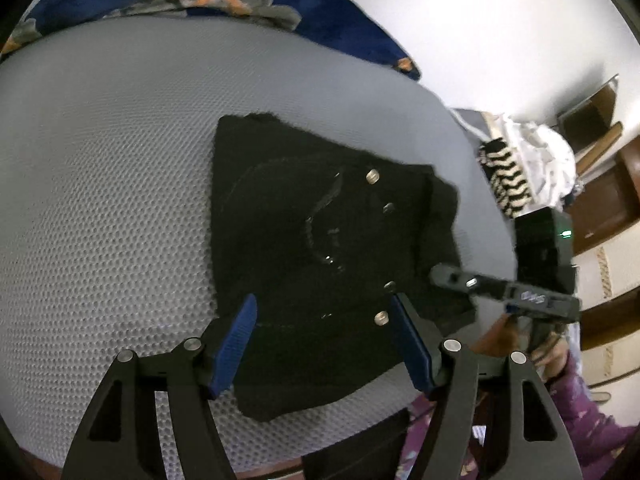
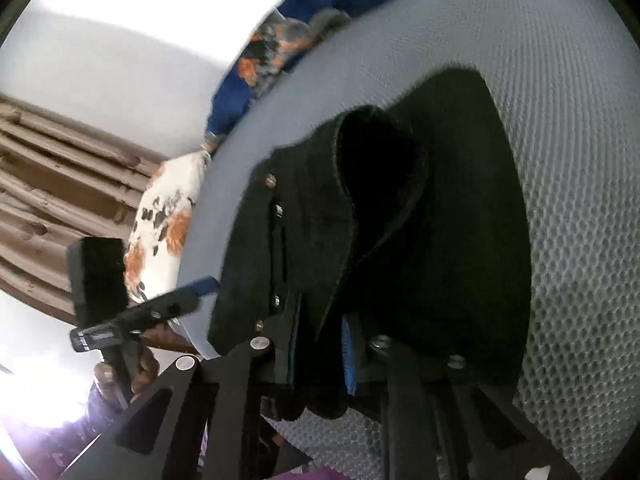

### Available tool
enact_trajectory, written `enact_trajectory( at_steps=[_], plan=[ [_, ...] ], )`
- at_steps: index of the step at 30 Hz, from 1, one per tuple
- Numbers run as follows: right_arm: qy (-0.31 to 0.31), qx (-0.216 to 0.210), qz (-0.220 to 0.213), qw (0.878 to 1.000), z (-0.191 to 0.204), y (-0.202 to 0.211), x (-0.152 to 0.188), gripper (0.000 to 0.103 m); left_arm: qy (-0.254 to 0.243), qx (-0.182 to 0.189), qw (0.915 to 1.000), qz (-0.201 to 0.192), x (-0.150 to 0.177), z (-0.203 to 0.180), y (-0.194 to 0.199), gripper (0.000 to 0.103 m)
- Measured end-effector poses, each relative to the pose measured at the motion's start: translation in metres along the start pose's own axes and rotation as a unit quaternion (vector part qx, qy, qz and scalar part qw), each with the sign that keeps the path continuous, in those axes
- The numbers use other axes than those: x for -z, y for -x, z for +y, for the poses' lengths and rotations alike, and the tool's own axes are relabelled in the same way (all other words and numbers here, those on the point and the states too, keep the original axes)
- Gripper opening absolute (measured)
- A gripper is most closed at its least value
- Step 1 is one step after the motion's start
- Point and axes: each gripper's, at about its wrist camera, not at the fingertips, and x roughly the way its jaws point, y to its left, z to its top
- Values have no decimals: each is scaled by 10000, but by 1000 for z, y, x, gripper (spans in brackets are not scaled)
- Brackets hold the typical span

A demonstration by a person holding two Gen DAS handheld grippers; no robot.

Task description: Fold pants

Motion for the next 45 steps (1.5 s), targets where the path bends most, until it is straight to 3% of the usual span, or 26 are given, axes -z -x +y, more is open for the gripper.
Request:
enact_trajectory(
  at_steps=[6, 11, 20, 24, 29, 31, 33, 35, 36, 38, 39, 41, 45],
  plan=[
    [165, 149, -464, 9987, 6, 35, -2, 14, 13, -53, 10000, -25, 3, -3, 2, 69],
    [-228, 333, -661, 9970, -28, 48, -3, 14, -170, -124, 9998, 7, 0, -19, -11, 73],
    [-560, -45, -652, 9963, -48, 51, 5, 14, -24, -202, 9994, 275, -1, -21, -37, 73],
    [-397, 164, -674, 9968, -49, 55, 12, 14, -251, -256, 9992, -183, -6, -29, -19, 74],
    [-553, 281, -780, 9950, -63, 53, 17, 16, -449, -616, 9965, -356, -10, -32, -22, 75],
    [-355, 730, -1045, 9912, -51, 64, 18, 21, -441, -710, 9956, -425, -9, -28, -21, 75],
    [6, 1274, -1330, 9829, -30, 75, 19, 21, -527, -1037, 9912, -635, -6, -29, -18, 75],
    [501, 1840, -1695, 9669, -1, 87, 22, 21, -694, -1387, 9843, -841, -3, -35, -15, 75],
    [789, 2071, -1899, 9565, 20, 94, 26, 22, -806, -1744, 9759, -1030, -1, -40, -13, 75],
    [1020, 2275, -2094, 9455, 42, 98, 31, 28, -1021, -2296, 9593, -1288, 4, -49, -10, 75],
    [1079, 2349, -2193, 9408, 53, 100, 35, 36, -1162, -2455, 9531, -1335, 6, -54, -10, 76],
    [1097, 2291, -2321, 9389, 66, 101, 42, 37, -1327, -2602, 9461, -1402, 10, -59, -8, 83],
    [1111, 2244, -2290, 9407, 83, 96, 55, 37, -1507, -2710, 9365, -1637, 16, -71, -1, 85]
  ],
)
